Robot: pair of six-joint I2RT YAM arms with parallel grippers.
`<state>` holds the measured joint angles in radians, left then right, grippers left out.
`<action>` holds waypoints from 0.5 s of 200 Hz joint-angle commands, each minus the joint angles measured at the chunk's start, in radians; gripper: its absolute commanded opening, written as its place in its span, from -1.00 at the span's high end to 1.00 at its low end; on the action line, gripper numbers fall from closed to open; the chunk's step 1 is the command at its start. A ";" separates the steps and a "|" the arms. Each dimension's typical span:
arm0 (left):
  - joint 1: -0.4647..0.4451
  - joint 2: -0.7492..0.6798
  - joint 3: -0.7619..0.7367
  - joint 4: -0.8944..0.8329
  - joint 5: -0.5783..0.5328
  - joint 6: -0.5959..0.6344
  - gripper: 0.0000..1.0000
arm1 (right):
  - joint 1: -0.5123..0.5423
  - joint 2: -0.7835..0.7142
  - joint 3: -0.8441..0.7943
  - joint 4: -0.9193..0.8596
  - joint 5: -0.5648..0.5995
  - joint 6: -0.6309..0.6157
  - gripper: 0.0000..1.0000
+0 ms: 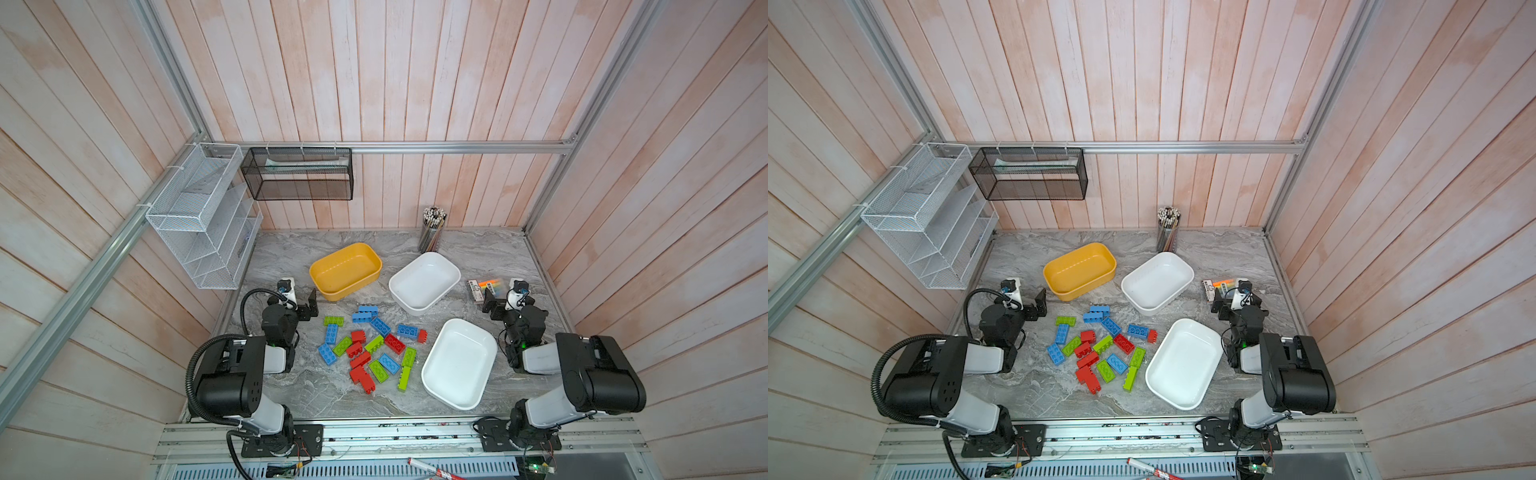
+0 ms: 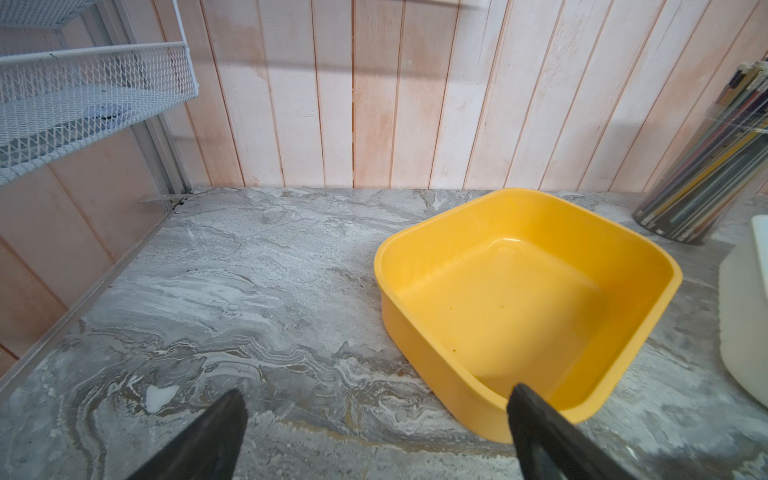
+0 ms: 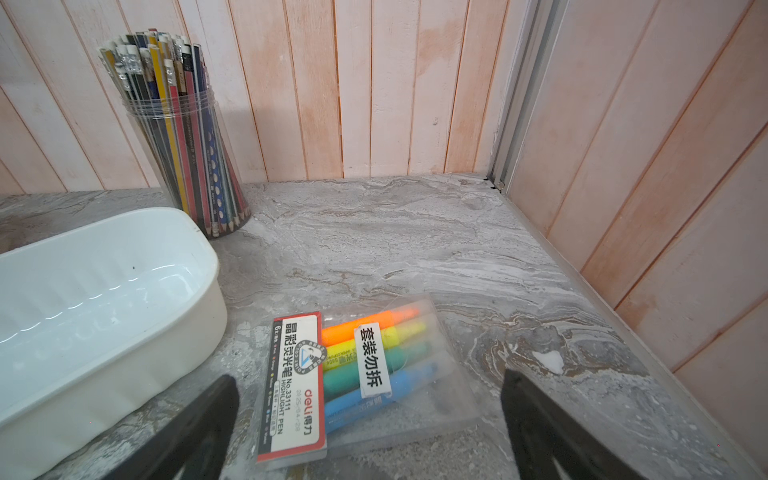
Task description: Sort the legos into containers by color
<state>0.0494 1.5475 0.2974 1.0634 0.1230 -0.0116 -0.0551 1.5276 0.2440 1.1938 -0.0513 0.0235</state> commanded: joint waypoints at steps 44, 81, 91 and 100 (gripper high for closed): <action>0.001 -0.175 0.069 -0.223 -0.046 -0.015 -1.00 | -0.009 -0.128 0.001 -0.072 -0.044 -0.003 -0.96; 0.000 -0.365 0.196 -0.599 -0.089 -0.131 -1.00 | -0.007 -0.327 0.068 -0.318 -0.103 -0.005 -0.96; -0.005 -0.395 0.247 -0.727 -0.085 -0.170 -1.00 | -0.005 -0.381 0.099 -0.400 -0.134 -0.005 -0.96; -0.009 -0.420 0.292 -0.840 -0.077 -0.220 -0.99 | -0.005 -0.418 0.131 -0.475 -0.171 -0.006 -0.96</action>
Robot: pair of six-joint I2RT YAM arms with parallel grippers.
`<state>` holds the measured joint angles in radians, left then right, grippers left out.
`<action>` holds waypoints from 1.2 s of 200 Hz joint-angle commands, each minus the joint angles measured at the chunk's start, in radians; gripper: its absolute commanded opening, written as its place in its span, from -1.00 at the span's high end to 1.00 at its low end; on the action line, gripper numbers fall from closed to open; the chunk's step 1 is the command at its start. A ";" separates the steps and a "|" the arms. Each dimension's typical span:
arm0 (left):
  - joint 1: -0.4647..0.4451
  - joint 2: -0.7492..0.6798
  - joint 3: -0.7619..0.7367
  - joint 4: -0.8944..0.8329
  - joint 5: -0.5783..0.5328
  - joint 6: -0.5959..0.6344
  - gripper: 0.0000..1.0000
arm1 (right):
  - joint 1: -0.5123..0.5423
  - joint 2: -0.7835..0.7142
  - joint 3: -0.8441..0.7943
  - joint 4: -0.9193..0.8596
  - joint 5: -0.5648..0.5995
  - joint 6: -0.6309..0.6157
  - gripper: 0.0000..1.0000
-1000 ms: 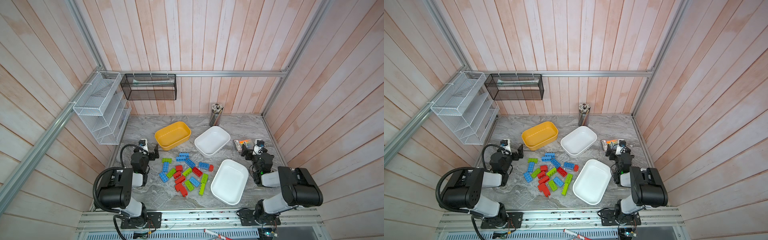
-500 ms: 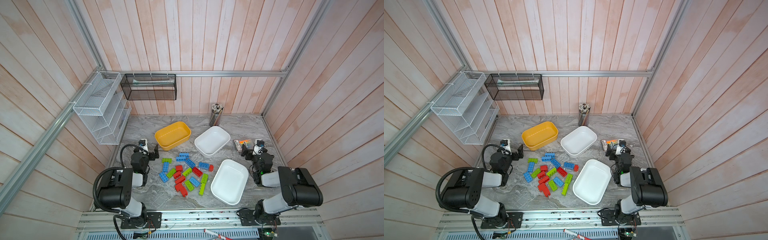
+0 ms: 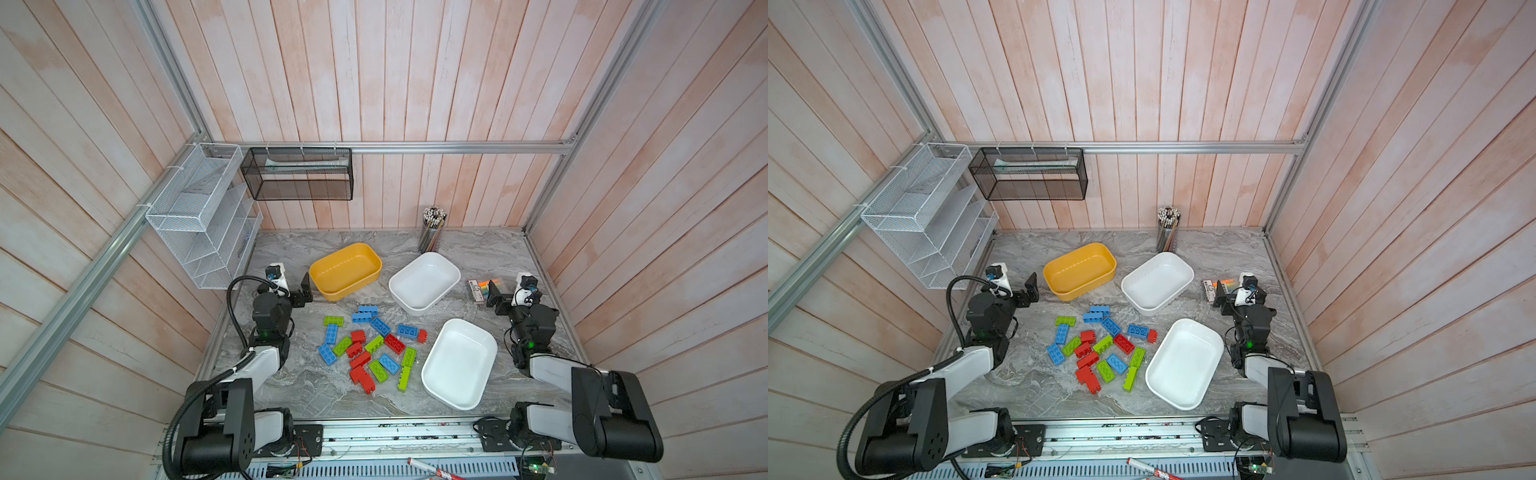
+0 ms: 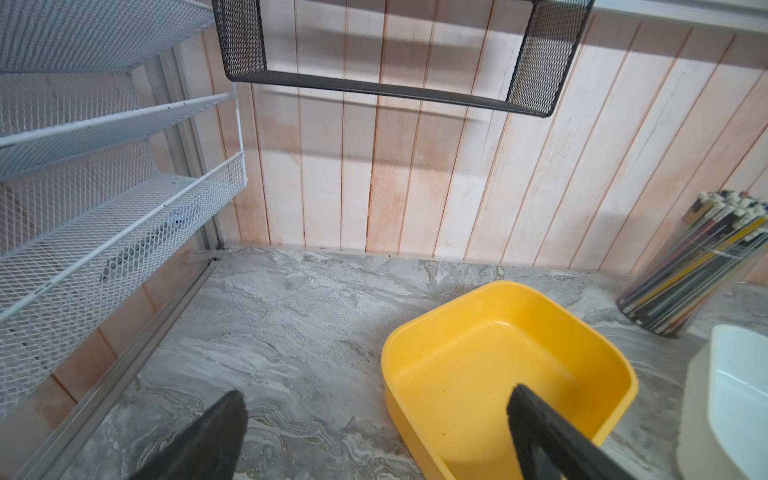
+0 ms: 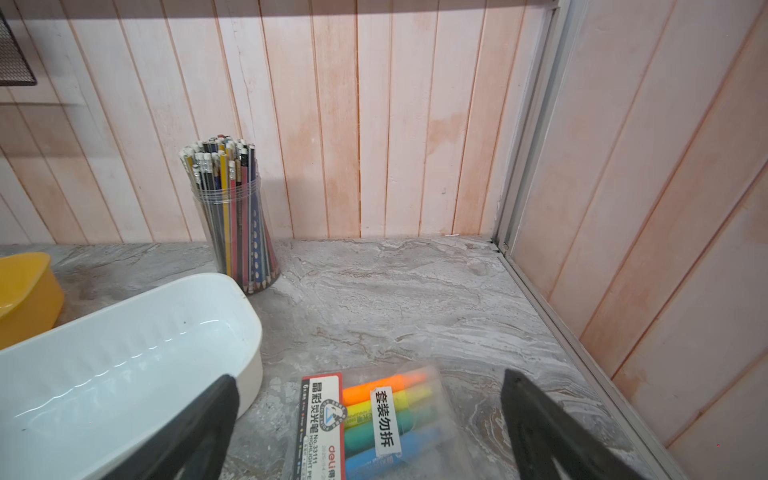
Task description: Sort the legos into containers by color
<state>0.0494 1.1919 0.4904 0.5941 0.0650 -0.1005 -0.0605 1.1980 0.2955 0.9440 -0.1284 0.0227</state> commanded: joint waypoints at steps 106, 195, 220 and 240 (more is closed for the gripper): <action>-0.220 -0.135 0.307 -1.123 -0.056 -0.578 -1.00 | 0.222 -0.177 0.550 -1.132 -0.371 -0.171 -0.96; -0.325 -0.062 0.327 -1.200 -0.169 -1.006 -0.88 | 0.423 -0.086 0.622 -1.180 -0.347 -0.157 -0.96; -0.391 0.019 0.362 -1.160 -0.201 -0.904 -0.86 | 0.441 -0.063 0.630 -1.180 -0.347 -0.160 -0.96; -0.422 0.079 0.397 -1.170 -0.218 -0.760 -0.80 | 0.447 -0.059 0.629 -1.186 -0.343 -0.162 -0.96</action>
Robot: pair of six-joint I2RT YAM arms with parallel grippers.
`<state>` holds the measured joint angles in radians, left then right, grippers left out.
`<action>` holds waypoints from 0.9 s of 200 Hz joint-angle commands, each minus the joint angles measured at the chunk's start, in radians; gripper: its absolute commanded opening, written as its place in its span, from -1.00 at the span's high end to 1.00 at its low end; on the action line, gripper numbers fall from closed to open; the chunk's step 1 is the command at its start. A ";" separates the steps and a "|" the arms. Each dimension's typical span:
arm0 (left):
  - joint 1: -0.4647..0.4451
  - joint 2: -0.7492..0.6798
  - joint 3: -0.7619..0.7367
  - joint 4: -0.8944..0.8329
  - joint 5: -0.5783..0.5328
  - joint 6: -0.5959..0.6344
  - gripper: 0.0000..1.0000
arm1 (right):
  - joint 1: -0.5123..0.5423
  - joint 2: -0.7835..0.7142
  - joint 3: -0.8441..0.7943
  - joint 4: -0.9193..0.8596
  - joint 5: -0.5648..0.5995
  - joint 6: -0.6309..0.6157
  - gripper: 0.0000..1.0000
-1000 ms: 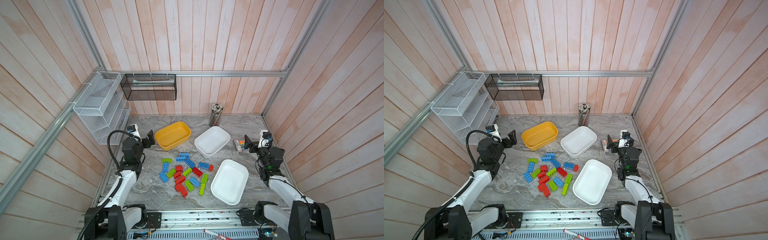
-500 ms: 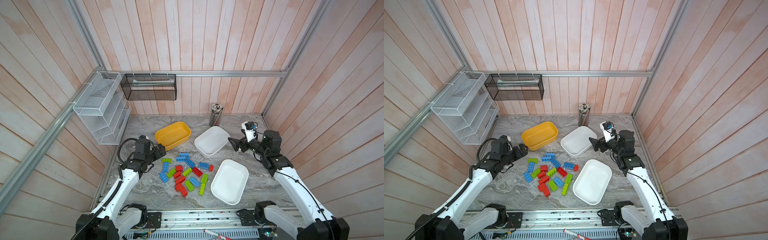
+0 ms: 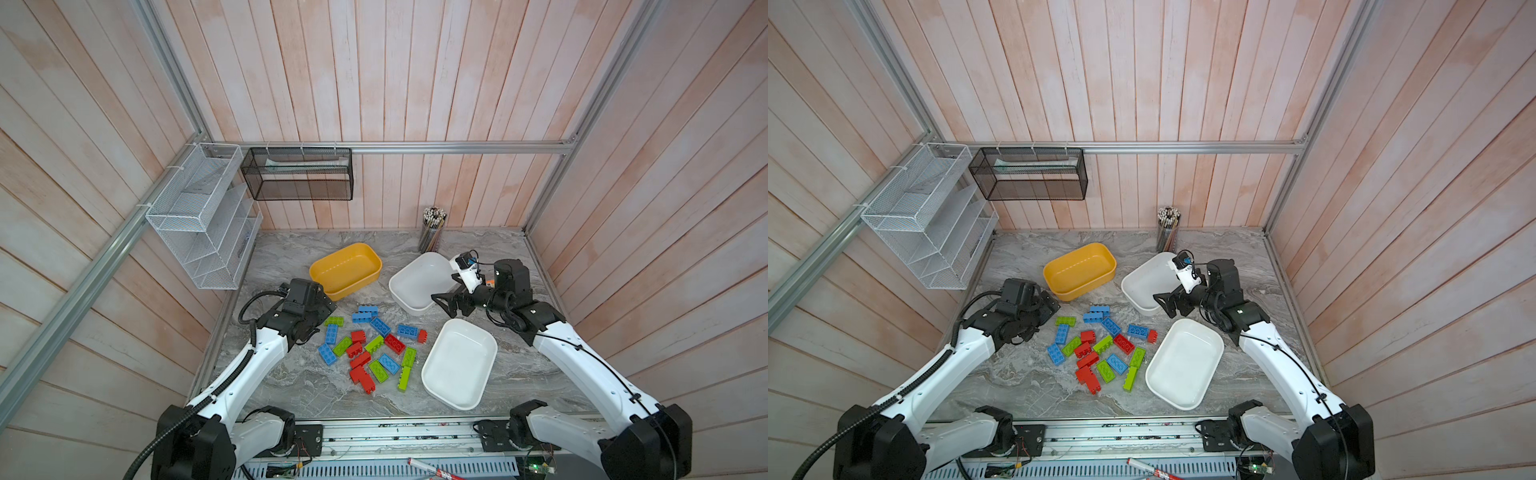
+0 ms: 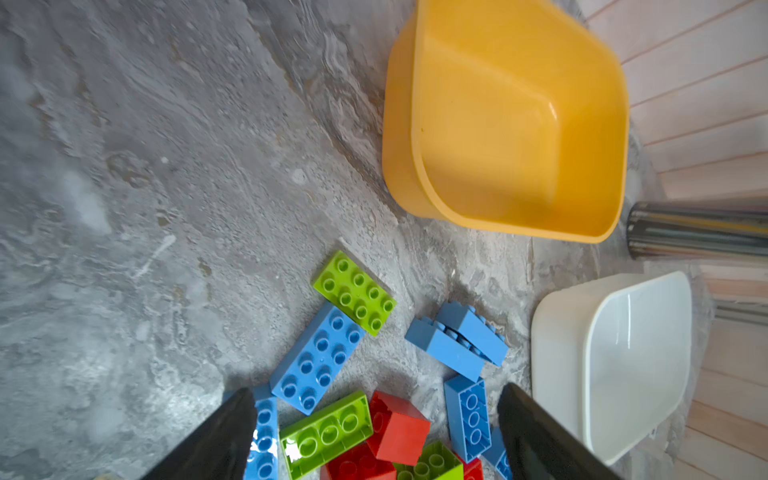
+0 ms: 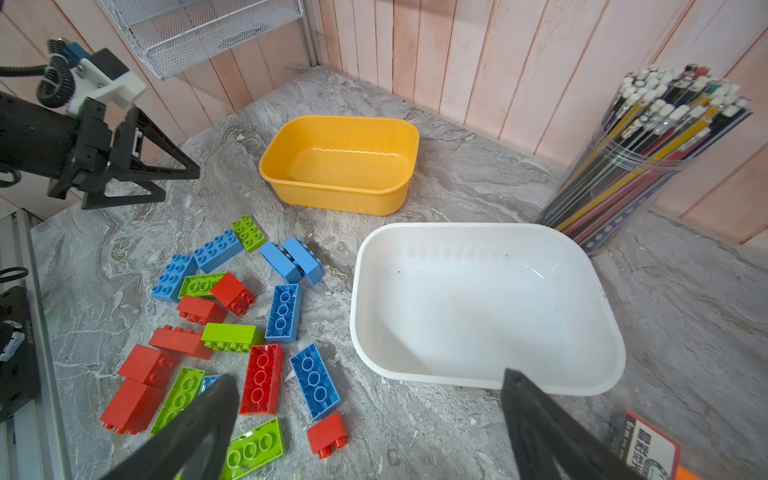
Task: Sort the legos into containers by color
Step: 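Grasp a blue brick with the left gripper while the right gripper nears the white tub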
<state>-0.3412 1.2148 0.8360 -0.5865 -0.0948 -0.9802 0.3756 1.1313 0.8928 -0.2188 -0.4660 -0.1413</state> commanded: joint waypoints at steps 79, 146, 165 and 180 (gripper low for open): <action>-0.073 0.191 0.003 -0.003 -0.031 0.537 -0.70 | 0.013 -0.027 -0.018 -0.036 0.006 0.014 -0.96; -0.090 0.300 -0.013 -0.004 -0.086 0.618 -0.37 | 0.015 -0.030 -0.028 -0.060 0.022 0.008 -0.96; -0.090 0.327 -0.006 0.004 -0.101 0.628 -0.25 | 0.014 -0.037 -0.032 -0.065 0.022 0.013 -0.96; -0.090 0.346 -0.007 0.015 -0.089 0.632 -0.22 | 0.014 -0.042 -0.035 -0.069 0.025 0.013 -0.96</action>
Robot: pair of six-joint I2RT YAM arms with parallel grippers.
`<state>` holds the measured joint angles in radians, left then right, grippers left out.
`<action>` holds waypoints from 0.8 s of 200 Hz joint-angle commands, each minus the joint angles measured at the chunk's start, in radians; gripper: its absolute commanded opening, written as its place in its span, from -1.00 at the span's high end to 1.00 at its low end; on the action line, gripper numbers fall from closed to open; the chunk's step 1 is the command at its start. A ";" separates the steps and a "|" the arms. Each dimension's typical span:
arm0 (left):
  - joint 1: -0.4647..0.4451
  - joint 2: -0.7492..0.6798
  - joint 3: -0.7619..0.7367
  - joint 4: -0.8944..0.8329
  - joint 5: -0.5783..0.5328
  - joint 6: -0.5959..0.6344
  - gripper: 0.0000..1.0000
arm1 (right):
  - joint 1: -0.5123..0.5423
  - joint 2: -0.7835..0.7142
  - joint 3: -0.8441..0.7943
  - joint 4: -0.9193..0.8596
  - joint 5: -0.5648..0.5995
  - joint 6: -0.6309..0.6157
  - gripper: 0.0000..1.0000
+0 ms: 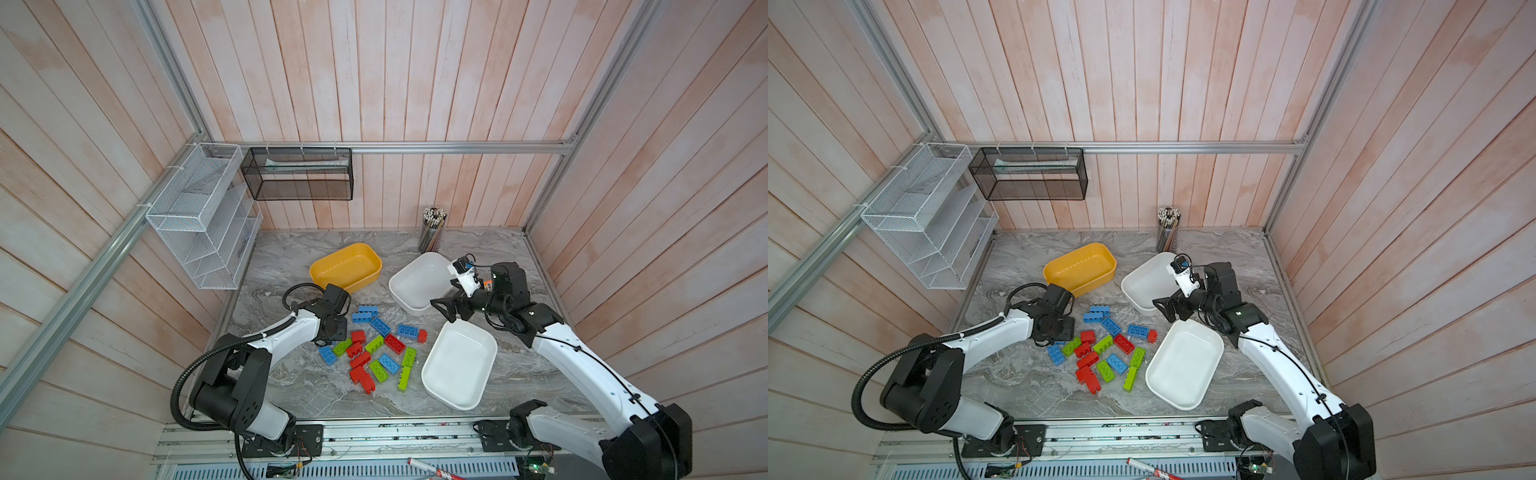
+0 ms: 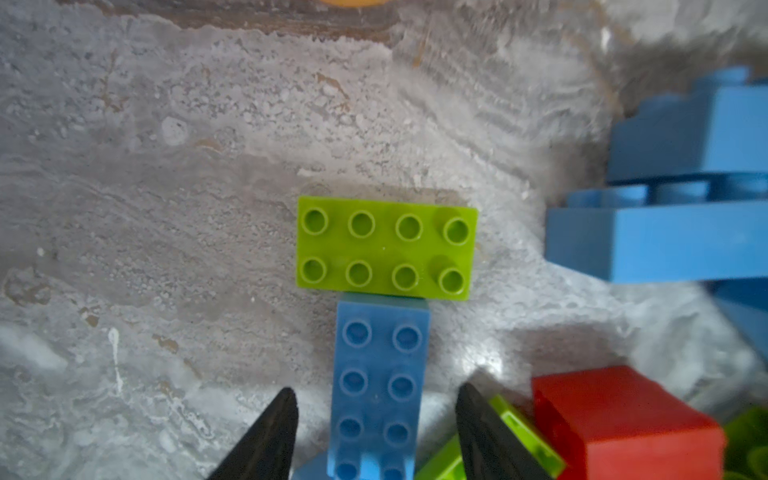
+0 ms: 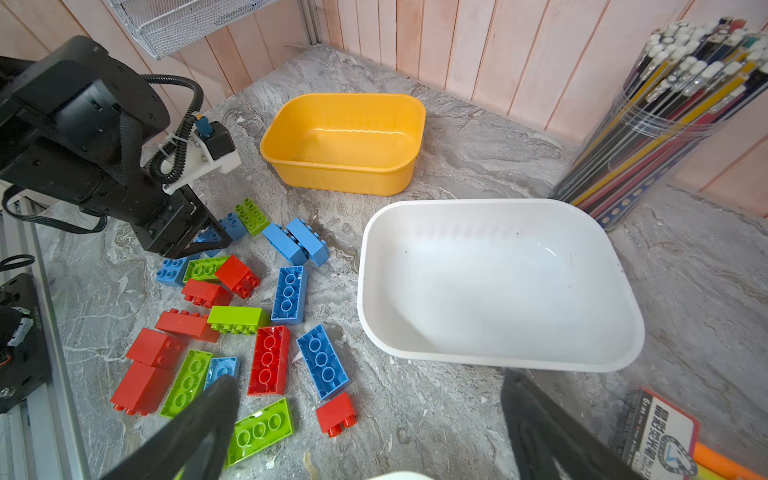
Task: Sort the legos into containers by color
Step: 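Grasp a blue brick with the left gripper while the right gripper nears the white tub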
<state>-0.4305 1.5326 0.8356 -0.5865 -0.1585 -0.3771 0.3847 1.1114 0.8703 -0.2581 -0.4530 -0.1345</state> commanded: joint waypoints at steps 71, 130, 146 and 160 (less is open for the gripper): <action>0.002 0.039 -0.016 0.028 0.005 0.034 0.41 | 0.005 -0.021 -0.003 -0.047 0.026 0.004 -0.96; 0.001 -0.113 0.081 -0.141 0.028 0.029 0.41 | 0.006 -0.014 0.051 -0.067 -0.085 0.016 -0.96; 0.001 -0.145 0.132 -0.180 0.038 0.037 0.41 | 0.005 -0.007 0.066 -0.065 -0.114 0.025 -0.96; 0.001 -0.151 0.191 -0.197 0.037 0.054 0.41 | 0.005 -0.003 0.074 -0.047 -0.136 0.036 -0.96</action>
<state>-0.4305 1.4162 0.9264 -0.7204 -0.1310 -0.3431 0.3847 1.1011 0.9031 -0.3077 -0.5175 -0.1234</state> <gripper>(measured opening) 0.336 0.981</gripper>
